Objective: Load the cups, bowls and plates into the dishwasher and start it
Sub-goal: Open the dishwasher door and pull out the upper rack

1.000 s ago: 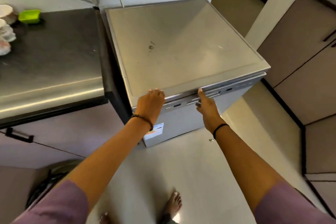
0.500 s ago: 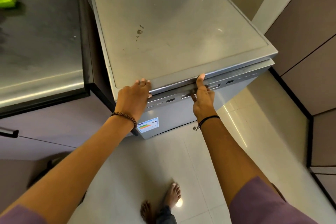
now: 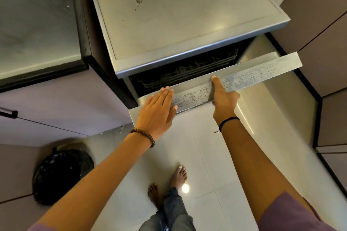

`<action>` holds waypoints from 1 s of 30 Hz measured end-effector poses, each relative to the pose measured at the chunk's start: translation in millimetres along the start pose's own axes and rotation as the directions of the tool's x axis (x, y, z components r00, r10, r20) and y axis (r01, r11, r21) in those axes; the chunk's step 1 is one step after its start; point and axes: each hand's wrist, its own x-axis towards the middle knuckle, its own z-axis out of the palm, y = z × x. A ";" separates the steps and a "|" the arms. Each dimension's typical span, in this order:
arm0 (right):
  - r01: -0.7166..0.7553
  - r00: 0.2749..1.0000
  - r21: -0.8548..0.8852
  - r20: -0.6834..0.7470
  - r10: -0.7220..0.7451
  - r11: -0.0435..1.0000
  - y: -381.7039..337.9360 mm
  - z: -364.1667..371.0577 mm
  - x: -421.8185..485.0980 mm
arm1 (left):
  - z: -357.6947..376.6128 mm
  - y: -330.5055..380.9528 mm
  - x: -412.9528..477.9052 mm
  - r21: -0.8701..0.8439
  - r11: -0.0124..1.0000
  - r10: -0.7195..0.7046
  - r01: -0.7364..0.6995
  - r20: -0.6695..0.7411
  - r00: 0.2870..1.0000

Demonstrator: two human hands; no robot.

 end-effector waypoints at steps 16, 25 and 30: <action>0.365 0.897 -0.726 0.105 -0.430 0.583 101.9 -136.2 -32.7 | 67.7 55.4 -91.4 0.087 0.943 0.292 -0.323 0.256 0.922; 0.271 0.931 -0.959 0.240 -0.274 0.081 167.7 -208.3 -26.8 | 123.6 96.2 -119.6 0.010 0.927 0.323 -0.376 0.490 0.810; 0.288 0.947 -0.947 0.303 -0.107 -0.140 212.4 -244.4 -17.8 | 175.1 118.1 -133.9 0.027 0.931 0.261 -0.363 0.647 0.716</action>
